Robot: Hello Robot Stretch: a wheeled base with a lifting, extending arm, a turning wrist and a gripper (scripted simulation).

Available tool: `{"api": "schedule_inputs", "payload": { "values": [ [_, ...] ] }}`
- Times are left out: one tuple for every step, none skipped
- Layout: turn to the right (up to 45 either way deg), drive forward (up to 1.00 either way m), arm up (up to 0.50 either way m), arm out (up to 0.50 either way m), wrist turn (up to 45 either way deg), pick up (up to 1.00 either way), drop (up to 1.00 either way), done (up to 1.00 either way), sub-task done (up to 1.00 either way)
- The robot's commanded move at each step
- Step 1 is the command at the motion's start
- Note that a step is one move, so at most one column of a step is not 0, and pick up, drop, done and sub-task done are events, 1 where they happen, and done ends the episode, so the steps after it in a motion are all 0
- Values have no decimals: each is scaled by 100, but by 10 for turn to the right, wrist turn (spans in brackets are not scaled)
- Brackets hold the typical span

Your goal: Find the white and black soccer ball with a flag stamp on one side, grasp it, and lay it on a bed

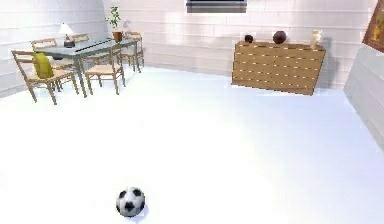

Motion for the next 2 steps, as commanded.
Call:
{"api": "schedule_inputs", "payload": {
  "values": [
    [60, 0, 0, 0, 0, 0, 0, 0, 0],
    [0, 45, 0, 0, 0, 0, 0, 0, 0]
  ]
}}
